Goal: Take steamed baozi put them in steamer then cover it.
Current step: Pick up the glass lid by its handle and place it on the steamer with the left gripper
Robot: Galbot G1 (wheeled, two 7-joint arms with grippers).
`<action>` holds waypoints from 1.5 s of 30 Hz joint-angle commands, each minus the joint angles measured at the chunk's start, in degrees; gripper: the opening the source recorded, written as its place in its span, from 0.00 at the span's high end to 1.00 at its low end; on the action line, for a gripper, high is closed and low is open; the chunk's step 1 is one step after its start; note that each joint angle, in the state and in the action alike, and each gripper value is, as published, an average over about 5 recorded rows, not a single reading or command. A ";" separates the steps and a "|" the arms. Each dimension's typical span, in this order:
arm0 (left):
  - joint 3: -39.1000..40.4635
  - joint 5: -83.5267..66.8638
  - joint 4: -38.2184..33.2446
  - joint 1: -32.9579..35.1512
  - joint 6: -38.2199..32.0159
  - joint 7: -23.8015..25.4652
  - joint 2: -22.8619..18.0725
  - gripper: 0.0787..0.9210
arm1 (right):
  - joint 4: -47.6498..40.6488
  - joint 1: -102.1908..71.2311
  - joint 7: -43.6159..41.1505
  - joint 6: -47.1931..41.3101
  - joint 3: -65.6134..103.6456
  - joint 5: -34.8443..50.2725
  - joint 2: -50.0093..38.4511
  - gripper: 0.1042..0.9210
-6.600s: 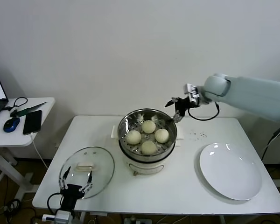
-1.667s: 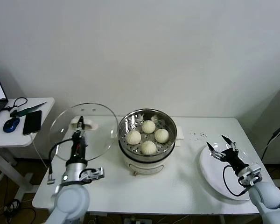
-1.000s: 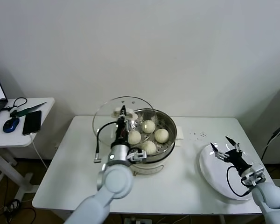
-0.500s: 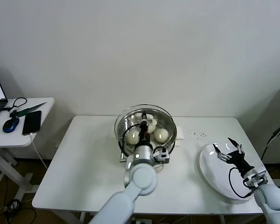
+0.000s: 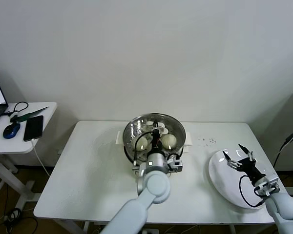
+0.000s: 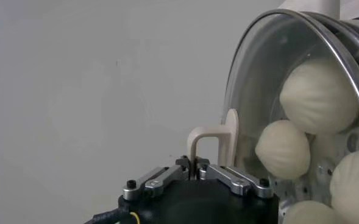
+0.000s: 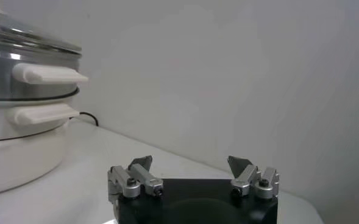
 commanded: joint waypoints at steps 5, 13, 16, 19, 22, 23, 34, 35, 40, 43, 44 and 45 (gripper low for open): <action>-0.02 0.72 1.80 -0.08 2.81 -0.38 -0.92 0.93 | -0.18 0.03 -0.22 0.18 0.22 -0.10 0.03 0.12; -0.63 0.65 2.39 0.48 2.81 -2.34 -1.19 0.93 | -0.28 0.05 -0.49 0.32 0.33 -0.22 0.13 0.12; -0.73 0.44 2.72 0.59 2.81 -3.08 -1.26 0.93 | -0.29 0.01 -0.59 0.36 0.43 -0.28 0.16 0.12; -0.70 0.08 3.06 0.68 2.81 -3.80 -1.25 0.93 | -0.25 -0.11 -0.69 0.41 0.52 -0.41 0.10 0.12; -0.68 -0.14 3.21 0.76 2.81 -4.47 -1.27 0.93 | -0.23 -0.19 -0.80 0.47 0.62 -0.58 0.02 0.12; -0.69 -0.15 3.26 0.76 2.81 -4.64 -1.26 0.93 | -0.22 -0.20 -0.83 0.49 0.66 -0.61 0.02 0.12; -0.83 -0.61 3.49 0.94 2.58 -4.84 -0.97 0.93 | -0.06 -0.21 -0.94 0.50 0.97 -0.83 0.16 0.12; -0.83 -0.74 3.41 1.00 2.49 -4.57 -0.93 0.93 | -0.04 -0.23 -0.96 0.50 1.02 -0.83 0.15 0.12; -0.68 -1.53 2.74 1.14 2.28 -4.15 -0.49 0.92 | -0.01 -0.30 -1.08 0.48 1.27 -0.83 0.11 0.12; -0.59 -2.03 1.69 1.28 2.44 -4.19 0.11 0.87 | 0.00 -0.34 -1.18 0.45 1.37 -0.84 0.09 0.12; -0.57 -2.23 1.10 1.37 2.49 -4.16 0.42 0.84 | 0.00 -0.34 -1.22 0.44 1.38 -0.85 0.08 0.12; -0.54 -2.54 0.32 1.49 2.55 -4.10 0.80 0.81 | -0.01 -0.35 -1.25 0.41 1.40 -0.86 0.07 0.12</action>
